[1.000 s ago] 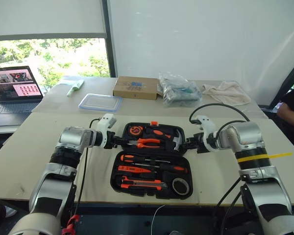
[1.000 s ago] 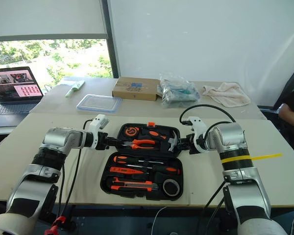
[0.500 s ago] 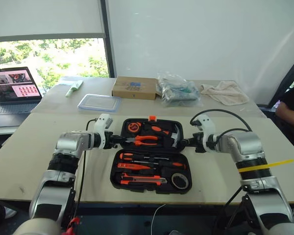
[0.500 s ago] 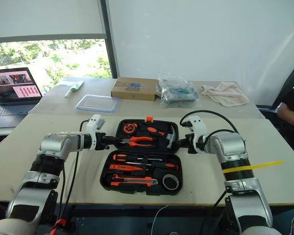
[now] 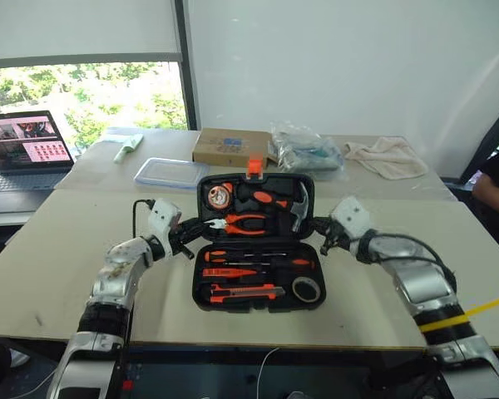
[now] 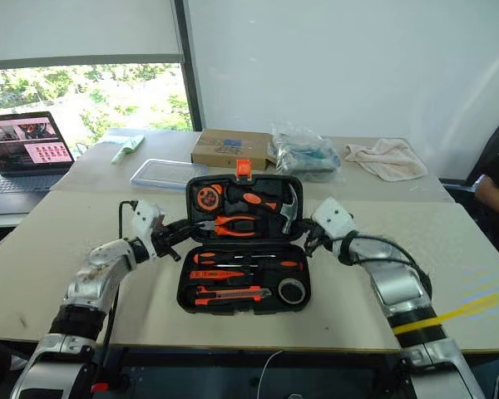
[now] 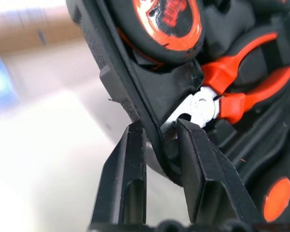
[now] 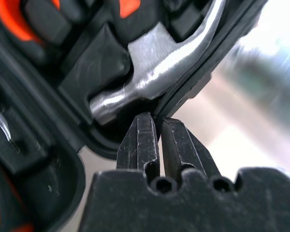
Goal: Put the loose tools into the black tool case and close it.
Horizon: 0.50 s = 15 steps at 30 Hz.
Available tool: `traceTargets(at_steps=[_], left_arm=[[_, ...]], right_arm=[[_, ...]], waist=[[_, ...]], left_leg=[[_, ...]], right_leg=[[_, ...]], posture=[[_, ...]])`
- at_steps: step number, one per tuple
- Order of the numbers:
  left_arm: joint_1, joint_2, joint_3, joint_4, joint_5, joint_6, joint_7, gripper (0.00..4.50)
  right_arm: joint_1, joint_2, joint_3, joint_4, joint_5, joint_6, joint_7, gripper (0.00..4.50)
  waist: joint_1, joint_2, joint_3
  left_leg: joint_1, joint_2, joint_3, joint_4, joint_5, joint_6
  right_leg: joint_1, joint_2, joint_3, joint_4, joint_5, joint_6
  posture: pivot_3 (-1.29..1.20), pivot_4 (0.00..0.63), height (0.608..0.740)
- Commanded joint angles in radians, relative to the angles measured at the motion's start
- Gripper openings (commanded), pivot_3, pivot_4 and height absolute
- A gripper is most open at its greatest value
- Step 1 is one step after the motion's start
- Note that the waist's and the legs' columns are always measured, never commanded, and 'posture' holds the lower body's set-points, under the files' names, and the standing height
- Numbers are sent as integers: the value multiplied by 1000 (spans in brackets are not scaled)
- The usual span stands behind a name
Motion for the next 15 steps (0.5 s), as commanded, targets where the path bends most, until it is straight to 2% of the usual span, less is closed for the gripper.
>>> traceTargets(at_steps=[1,4,8,9,10,11,15], left_arm=[[89,77,17,6,140,-365,54,623],[150,119,-22,43,211,-548,48,623],[218,210,-58,141,345,-808,98,623],[226,226,-70,171,337,-849,79,622],[227,245,-81,202,353,-872,80,884],[226,255,-90,225,345,-885,71,1138],[216,293,-97,294,254,-818,-4,2453]], right_arm=[[109,-93,-47,52,-166,-397,-108,0],[168,-126,-28,110,-253,-572,-156,0],[221,-191,-9,193,-461,-715,-317,0],[225,-200,-11,213,-488,-744,-349,409],[226,-212,3,243,-503,-765,-353,826],[224,-223,10,263,-528,-794,-375,985],[235,-261,14,299,-531,-848,-367,2383]], waist=[[1,0,0],[0,0,0],[4,1,0],[10,1,0],[13,1,0],[15,1,-1],[6,2,-1]], left_leg=[[0,-1,1,0,0,0],[1,0,3,0,0,0],[11,2,6,-1,-1,2],[15,2,7,-2,-2,3],[18,2,6,-3,-3,5],[20,2,6,-3,-7,10],[23,3,5,-3,-7,12]], right_leg=[[0,0,0,-1,0,0],[1,-1,0,-1,0,0],[12,-1,-2,-9,0,0],[17,-2,-3,-11,0,0],[20,-3,-3,-11,-1,0],[21,-4,-3,-11,-1,0],[22,-5,-1,-10,-1,1]], posture=[[0,150,740],[0,150,740],[0,150,740],[0,150,740],[0,150,740],[0,150,740],[0,150,740]])
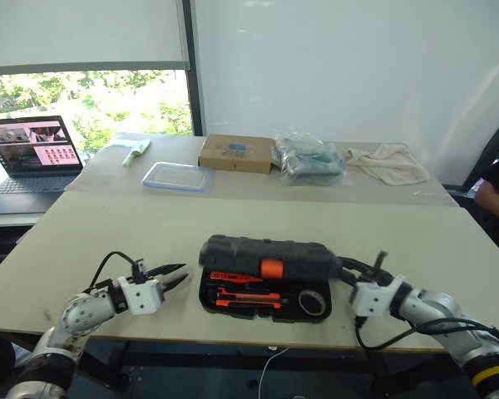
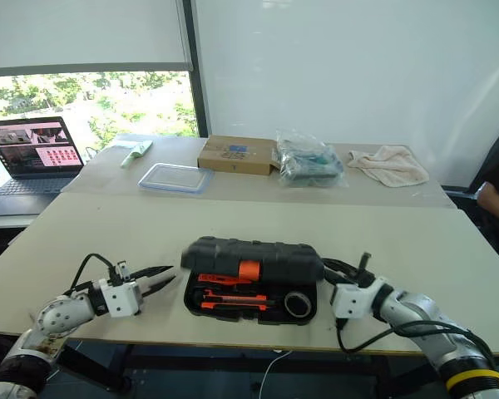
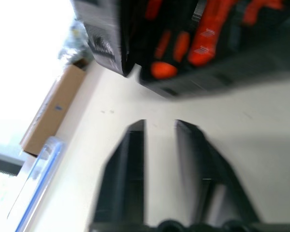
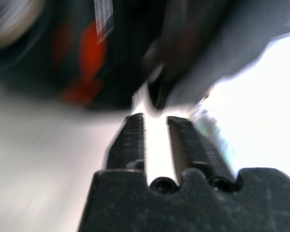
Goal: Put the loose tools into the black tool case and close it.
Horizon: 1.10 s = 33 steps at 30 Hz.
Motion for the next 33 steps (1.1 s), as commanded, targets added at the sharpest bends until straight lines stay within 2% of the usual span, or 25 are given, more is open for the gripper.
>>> traceTargets(at_steps=[1,5,6,8,9,10,13,16,19,20,21,22,28,33], left_arm=[[-10,45,-4,69,-66,34,-66,2849],[-37,55,11,94,-157,137,-139,4399],[-48,48,17,90,-189,187,-161,4462],[-99,16,40,63,-283,359,-209,4500],[-117,8,46,47,-309,414,-224,4500],[-145,-1,42,38,-315,485,-234,4237],[-208,-27,24,14,-316,643,-260,3433],[-289,-75,6,14,-299,731,-266,2184],[-381,-131,-21,49,-257,789,-255,1042],[-415,-153,-31,70,-242,793,-249,776],[-445,-172,-41,94,-225,796,-242,264],[-475,-190,-55,122,-204,799,-237,70],[-562,-232,-115,245,-140,851,-311,70],[-541,-234,-98,230,-176,840,-425,70]], right_arm=[[9,-43,-16,-3,2,-80,-21,2734],[37,-77,-27,-3,95,-69,44,4088],[55,-82,-28,-10,168,-40,100,4101],[158,-116,-18,-135,449,101,308,3758],[200,-127,-23,-204,555,159,374,3356],[262,-154,-18,-315,675,264,450,3122],[380,-201,-23,-536,820,443,554,2157],[435,-195,-13,-694,836,579,575,961],[433,-147,12,-799,810,694,564,20],[415,-123,25,-818,790,725,553,0],[397,-100,34,-830,771,758,543,0],[374,-77,47,-832,747,791,534,0],[255,15,79,-784,643,915,516,0],[160,71,60,-719,596,932,508,0]], waist=[[-9,1,0],[-17,1,0],[-17,1,0],[-10,1,0],[-9,0,-1],[-6,0,-1],[1,0,-1],[4,-2,-1],[6,-4,-1],[8,-5,0],[8,-5,0],[8,-6,0],[5,-7,0],[2,-8,1]], left_leg=[[0,0,0,0,0,-1],[9,2,0,-2,1,-2],[14,3,0,-4,1,-2],[15,2,-1,-5,1,-2],[15,2,-2,-5,1,-2],[15,2,-4,-5,1,-2],[13,2,-5,-5,0,-1],[11,2,-6,-5,0,0],[10,1,-6,-3,0,0],[10,1,-6,-3,0,0],[9,1,-6,-2,0,0],[9,1,-7,-1,0,0],[4,0,-6,1,-1,1],[-3,0,-6,3,0,0]], right_leg=[[0,1,0,1,0,0],[6,3,0,1,-1,-2],[11,3,0,0,-2,-2],[13,3,0,0,-3,-1],[13,3,0,0,-2,-2],[14,4,0,0,-2,-2],[13,3,0,0,-2,-2],[12,3,-1,-1,-2,-1],[12,4,-1,-2,-2,-1],[12,4,-1,-1,-2,-1],[11,5,-1,-1,-2,-1],[11,5,-1,-1,-2,-1],[8,6,-1,-2,-2,0],[2,7,-1,-1,-2,-1]], posture=[[0,150,740],[0,150,740],[0,150,740],[0,150,740],[0,150,740],[0,150,740],[0,150,740],[0,150,740],[0,150,740],[0,150,740],[0,150,740],[0,150,740],[0,150,740],[0,150,740]])
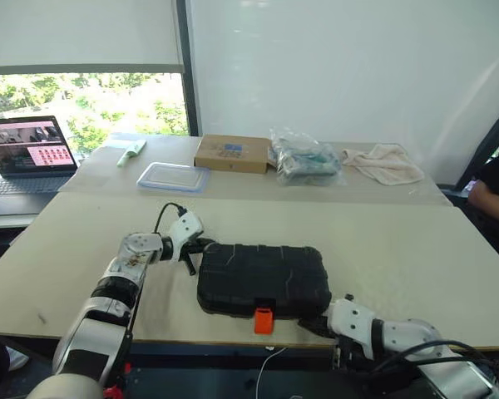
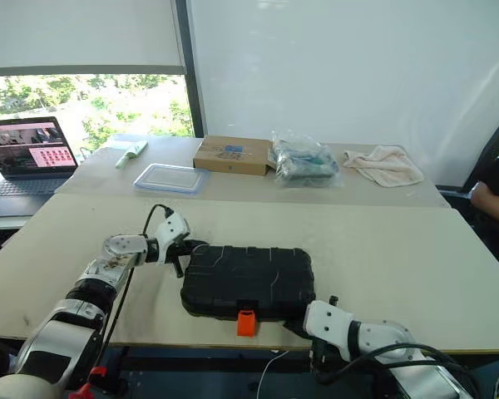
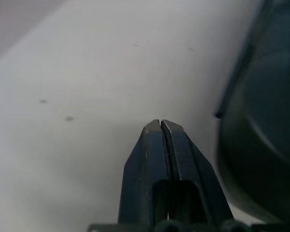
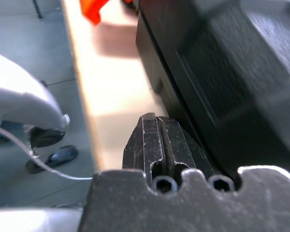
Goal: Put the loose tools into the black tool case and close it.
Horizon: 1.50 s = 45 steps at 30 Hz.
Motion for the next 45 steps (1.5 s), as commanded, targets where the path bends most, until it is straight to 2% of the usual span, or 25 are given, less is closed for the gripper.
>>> traceTargets(at_steps=[1,6,13,16,19,20,21,25,28,33,34,36,40,41,43,45], left_arm=[[7,3,25,-51,-45,3,-86,70],[104,36,70,-170,-88,63,-106,70],[243,80,140,-402,-152,214,-64,70],[296,97,158,-504,-179,281,-58,70],[298,104,195,-564,-225,318,-53,70],[283,104,211,-581,-254,334,-62,22],[273,103,221,-593,-274,348,-68,22],[176,102,194,-629,-327,407,-145,0],[78,69,92,-593,-266,361,-207,0],[-8,0,-1,-468,-185,288,-214,0],[-20,-11,-22,-431,-158,255,-214,0],[-40,-28,-56,-361,-111,189,-216,0],[-81,-72,-73,-266,-71,131,-185,0],[-90,-83,-71,-252,-67,131,-178,0],[-97,-97,-74,-233,-55,118,-172,0],[-98,-103,-85,-218,-34,104,-166,0]], right_arm=[[-64,28,-44,35,-29,16,-28,0],[-162,74,-59,113,-55,33,-34,0],[-205,83,-63,186,-81,-5,-4,0],[-197,68,-85,198,-78,-16,9,0],[-128,37,-170,139,16,40,54,0],[-92,37,-212,92,77,99,63,288],[-69,37,-240,59,117,141,67,288],[69,44,-332,-138,259,301,48,1584],[147,116,-372,-314,382,489,-79,2544],[168,194,-326,-466,437,624,-207,4288],[171,198,-303,-480,426,635,-222,3929],[183,190,-260,-492,390,637,-237,3869],[209,135,-196,-480,309,611,-235,2641],[209,125,-184,-470,290,605,-237,2202],[190,128,-162,-446,266,603,-248,1411],[157,147,-142,-419,248,603,-262,866]], waist=[[1,0,0],[-6,0,0],[-4,0,0],[-4,0,0],[5,0,0],[10,0,0],[13,0,0],[18,0,0],[22,0,0],[9,0,0],[9,0,0],[8,0,0],[13,0,0],[14,0,0],[15,0,0],[13,0,0]], left_leg=[[-1,0,0,0,0,0],[-4,0,0,1,0,0],[-5,1,0,0,2,-2],[-5,1,0,0,2,-3],[-5,1,0,0,1,-2],[-5,1,0,0,1,-2],[-5,1,-1,0,1,-2],[-5,1,-2,0,2,-3],[-5,0,-3,1,1,-2],[-2,-2,-2,1,0,0],[-2,-2,-2,1,0,0],[-3,-2,-2,0,0,-1],[-4,-2,-2,1,0,0],[-5,-3,-2,1,0,0],[-5,-2,-2,2,-1,2],[-5,-2,-2,2,-1,2]], right_leg=[[-1,0,0,0,0,0],[-4,-1,1,1,1,0],[-5,-1,0,1,1,0],[-5,-2,0,1,1,0],[-5,-2,0,2,1,1],[-5,-2,0,2,1,1],[-5,-2,0,1,1,1],[-4,-2,-1,1,1,0],[-3,-2,-2,1,1,0],[-1,-1,1,1,1,1],[-2,0,1,1,1,0],[-3,0,1,1,1,0],[-4,0,1,1,0,0],[-3,0,1,1,1,0],[-3,-1,1,0,1,1],[-3,-1,1,0,1,1]], posture=[[0,150,740],[0,150,740],[0,150,740],[0,150,740],[0,150,740],[0,150,740],[0,150,740],[0,150,740],[0,150,740],[0,150,740],[0,150,740],[0,150,740],[0,150,740],[0,150,740],[0,150,740],[0,150,740]])
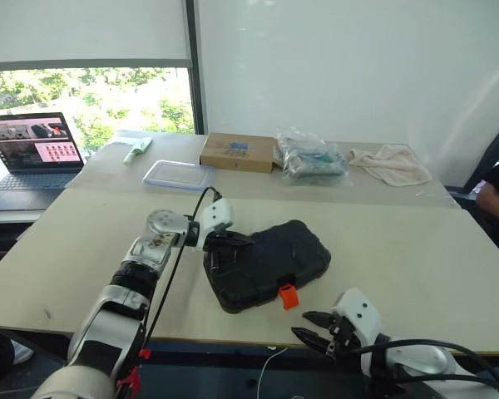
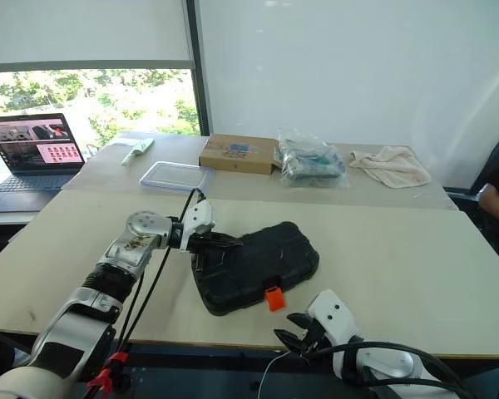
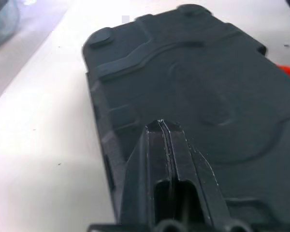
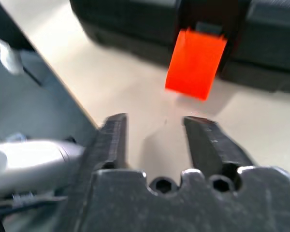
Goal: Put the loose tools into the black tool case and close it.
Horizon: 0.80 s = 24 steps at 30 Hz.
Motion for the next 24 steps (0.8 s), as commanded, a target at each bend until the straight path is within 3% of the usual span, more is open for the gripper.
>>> traceTargets(at_steps=[1,3,12,24], left_arm=[[-17,-16,-24,28,47,-40,17,0],[-15,-19,-26,35,62,-38,27,0],[-3,-22,-31,44,84,-22,52,0],[9,-33,-35,30,90,-5,67,0]], right_arm=[[-62,30,28,33,-43,-25,-26,423],[-87,43,40,53,-54,-23,-30,55],[-159,81,96,132,-104,-30,-27,55],[-186,173,73,176,-143,-127,-48,55]], waist=[[-1,0,0],[-4,0,0],[-3,0,0],[-4,0,-1]], left_leg=[[0,0,0,0,0,0],[0,0,0,0,0,0],[1,1,-1,0,0,0],[1,1,-1,1,0,0]], right_leg=[[0,0,0,0,0,0],[0,1,0,0,0,0],[1,1,0,1,0,0],[1,1,0,1,0,0]], posture=[[0,150,740],[0,150,740],[0,150,740],[0,150,740]])
